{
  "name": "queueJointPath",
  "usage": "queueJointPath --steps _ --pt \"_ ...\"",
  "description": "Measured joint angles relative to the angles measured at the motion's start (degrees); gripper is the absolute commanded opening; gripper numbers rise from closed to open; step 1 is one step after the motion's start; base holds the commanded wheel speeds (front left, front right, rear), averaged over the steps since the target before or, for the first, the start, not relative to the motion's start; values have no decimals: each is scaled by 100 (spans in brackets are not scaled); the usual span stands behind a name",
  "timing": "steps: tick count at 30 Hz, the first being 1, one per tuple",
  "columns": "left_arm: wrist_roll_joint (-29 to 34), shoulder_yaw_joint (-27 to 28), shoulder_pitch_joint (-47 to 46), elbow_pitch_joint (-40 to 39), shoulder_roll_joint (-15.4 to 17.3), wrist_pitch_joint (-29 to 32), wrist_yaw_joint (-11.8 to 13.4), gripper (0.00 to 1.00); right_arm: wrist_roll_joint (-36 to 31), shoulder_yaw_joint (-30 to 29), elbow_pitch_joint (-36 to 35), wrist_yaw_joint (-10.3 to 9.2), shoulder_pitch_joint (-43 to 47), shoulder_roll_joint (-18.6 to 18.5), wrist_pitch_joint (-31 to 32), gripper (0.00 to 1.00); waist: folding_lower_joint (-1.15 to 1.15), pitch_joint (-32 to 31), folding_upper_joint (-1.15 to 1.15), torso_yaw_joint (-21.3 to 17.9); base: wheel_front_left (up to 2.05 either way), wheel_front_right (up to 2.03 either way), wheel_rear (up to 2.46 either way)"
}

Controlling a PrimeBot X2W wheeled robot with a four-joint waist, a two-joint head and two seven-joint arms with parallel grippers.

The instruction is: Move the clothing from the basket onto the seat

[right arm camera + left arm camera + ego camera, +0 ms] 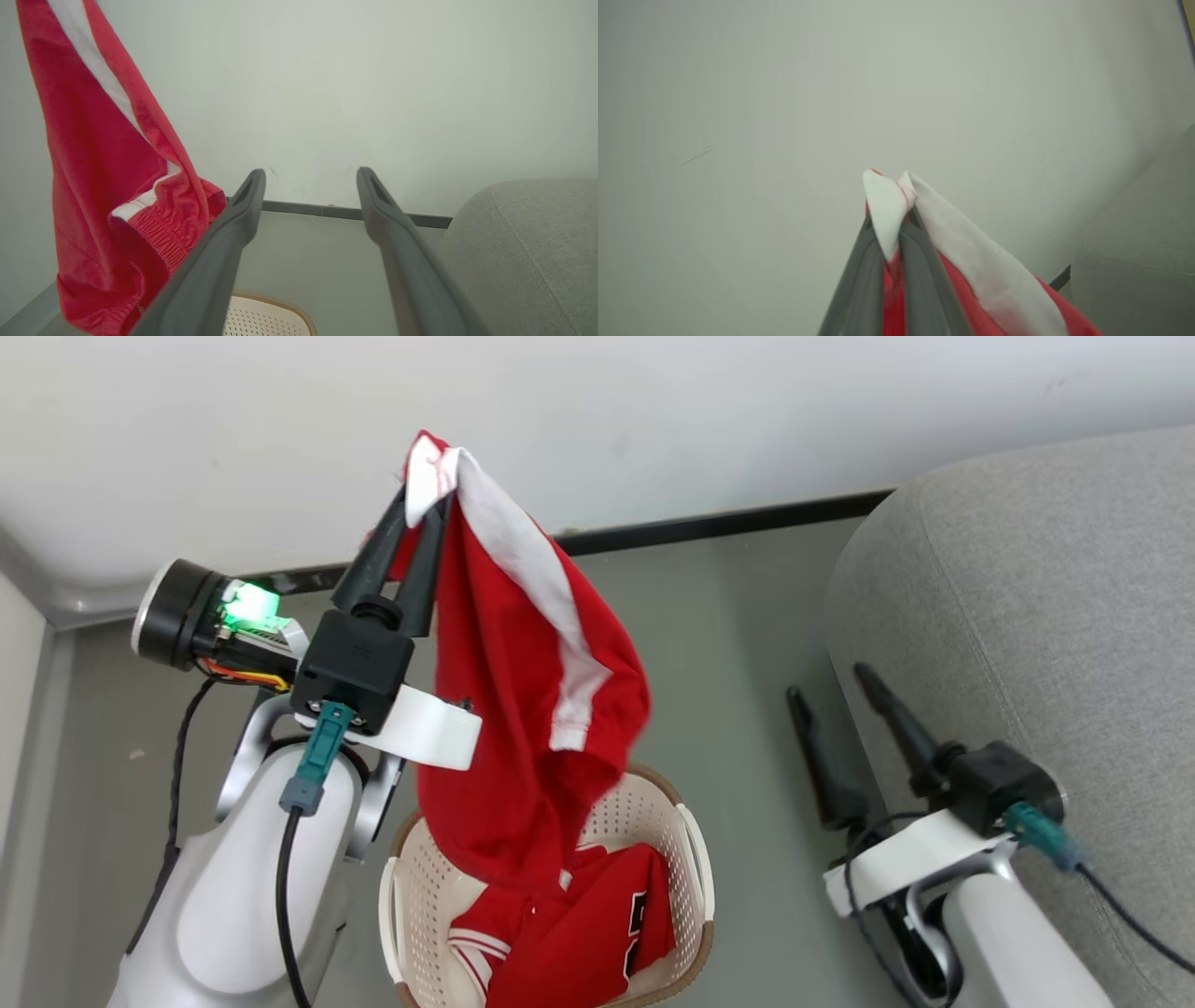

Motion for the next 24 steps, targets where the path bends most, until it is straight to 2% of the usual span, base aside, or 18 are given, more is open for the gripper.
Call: queueJointPath --steps 10,24 --pt "-51 -166 -1 -209 -68 0 -169 0 523 1141 109 0 72 -46 118 100 0 -439 0 84 0 0 0" --pt "-141 -399 74 -148 -186 0 -344 0 760 1780 269 1 -102 -505 346 100 0 -871 0 182 0 0 0"
